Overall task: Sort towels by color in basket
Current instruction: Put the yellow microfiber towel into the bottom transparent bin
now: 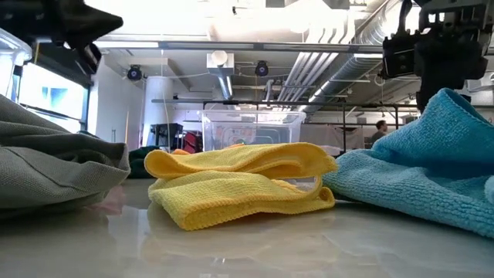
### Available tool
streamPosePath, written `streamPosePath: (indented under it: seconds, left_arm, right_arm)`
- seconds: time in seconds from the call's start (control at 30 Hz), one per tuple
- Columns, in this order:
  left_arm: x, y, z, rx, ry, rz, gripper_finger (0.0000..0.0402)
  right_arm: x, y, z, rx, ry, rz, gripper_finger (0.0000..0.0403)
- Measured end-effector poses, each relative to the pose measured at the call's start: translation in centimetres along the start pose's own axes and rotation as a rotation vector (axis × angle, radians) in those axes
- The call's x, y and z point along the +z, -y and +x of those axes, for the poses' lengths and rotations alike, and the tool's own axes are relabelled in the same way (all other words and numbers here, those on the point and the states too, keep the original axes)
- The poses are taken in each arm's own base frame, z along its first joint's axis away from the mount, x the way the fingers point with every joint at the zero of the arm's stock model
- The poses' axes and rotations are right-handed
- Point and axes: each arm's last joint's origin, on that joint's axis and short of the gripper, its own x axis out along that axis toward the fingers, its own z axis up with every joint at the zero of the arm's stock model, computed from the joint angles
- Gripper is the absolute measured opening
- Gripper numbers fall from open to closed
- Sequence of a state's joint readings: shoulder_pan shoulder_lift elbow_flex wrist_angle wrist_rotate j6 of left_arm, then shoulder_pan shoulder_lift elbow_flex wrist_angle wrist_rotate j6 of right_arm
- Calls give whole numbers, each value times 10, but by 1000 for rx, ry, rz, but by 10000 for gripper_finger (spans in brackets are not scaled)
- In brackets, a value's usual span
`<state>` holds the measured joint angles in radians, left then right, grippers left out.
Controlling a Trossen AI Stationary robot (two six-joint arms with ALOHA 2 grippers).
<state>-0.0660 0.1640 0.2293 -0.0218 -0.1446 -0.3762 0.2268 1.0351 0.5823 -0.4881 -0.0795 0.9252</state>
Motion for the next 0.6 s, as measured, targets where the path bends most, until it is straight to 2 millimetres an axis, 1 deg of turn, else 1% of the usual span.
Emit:
streamPosePath:
  seconds: [0.1,0.23,0.37,0.5,0.6]
  left_arm:
    - [21,7,4,89,-103,91,0]
    - [49,17,12,241,-244,123,0]
    - [70,26,25,340,-412,156,0]
    - [81,34,47,396,-559,196,0]
    - [81,36,63,422,-650,224,3]
  right_arm:
    - [0,0,0,-11,16,17,204]
    - [1,1,0,-27,37,17,204]
    - [2,1,0,-51,70,10,204]
    - [3,2,0,-75,100,-10,204]
    - [3,2,0,-84,106,-43,204]
